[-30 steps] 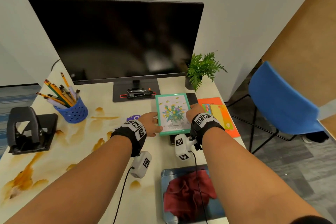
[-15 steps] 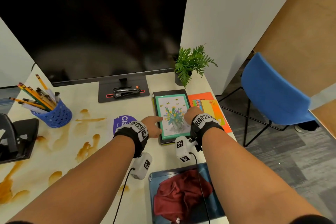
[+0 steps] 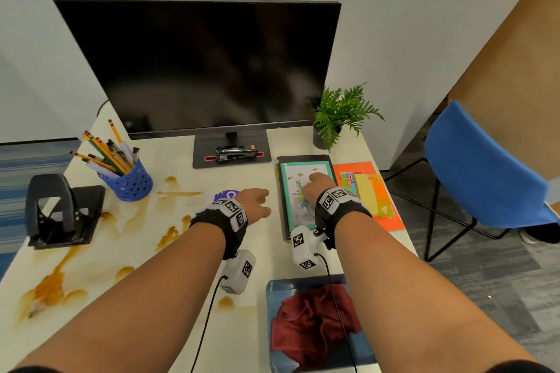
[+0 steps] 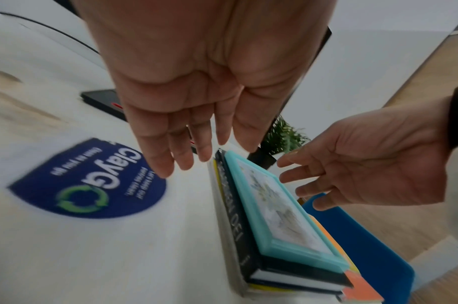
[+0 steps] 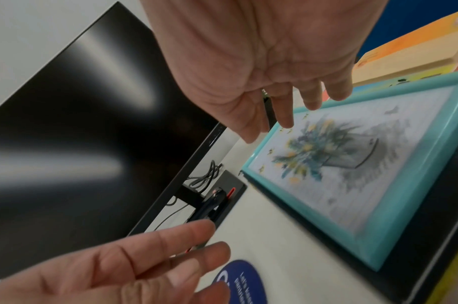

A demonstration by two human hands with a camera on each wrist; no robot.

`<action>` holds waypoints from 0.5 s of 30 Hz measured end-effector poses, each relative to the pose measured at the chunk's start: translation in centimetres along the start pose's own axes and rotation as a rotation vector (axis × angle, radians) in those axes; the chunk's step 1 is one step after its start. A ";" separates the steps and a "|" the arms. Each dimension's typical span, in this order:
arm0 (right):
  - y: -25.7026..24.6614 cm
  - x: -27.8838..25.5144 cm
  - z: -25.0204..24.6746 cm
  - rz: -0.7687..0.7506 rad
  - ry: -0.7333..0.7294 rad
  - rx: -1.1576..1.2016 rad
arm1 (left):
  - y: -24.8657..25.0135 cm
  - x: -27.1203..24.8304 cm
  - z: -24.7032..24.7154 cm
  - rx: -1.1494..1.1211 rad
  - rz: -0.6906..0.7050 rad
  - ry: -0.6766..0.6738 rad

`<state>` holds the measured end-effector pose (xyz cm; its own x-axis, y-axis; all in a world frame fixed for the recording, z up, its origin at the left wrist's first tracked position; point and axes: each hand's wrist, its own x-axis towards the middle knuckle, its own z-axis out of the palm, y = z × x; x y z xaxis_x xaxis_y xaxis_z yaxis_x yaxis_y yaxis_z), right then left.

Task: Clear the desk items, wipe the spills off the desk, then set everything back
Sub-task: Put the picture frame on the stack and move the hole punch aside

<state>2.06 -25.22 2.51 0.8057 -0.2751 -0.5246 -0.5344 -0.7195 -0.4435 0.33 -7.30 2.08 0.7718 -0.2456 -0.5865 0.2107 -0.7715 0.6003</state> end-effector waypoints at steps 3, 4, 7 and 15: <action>-1.8 -0.7 1.3 -0.046 0.001 -0.016 | -1.4 -0.9 -1.2 0.033 -0.015 0.048; -2.4 -1.0 1.7 -0.059 -0.003 -0.025 | -2.0 -1.2 -1.7 0.058 -0.020 0.072; -4.4 -1.7 3.2 -0.090 -0.006 -0.040 | -4.2 -2.1 -3.5 0.111 -0.040 0.151; -11.9 -3.6 9.3 -0.148 -0.056 0.027 | -12.5 -4.8 -9.6 -0.015 -0.150 0.197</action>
<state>3.20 -9.75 2.96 0.8609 -0.1311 -0.4916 -0.4184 -0.7321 -0.5375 -0.30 9.18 2.61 0.8329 -0.0086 -0.5534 0.3396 -0.7816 0.5232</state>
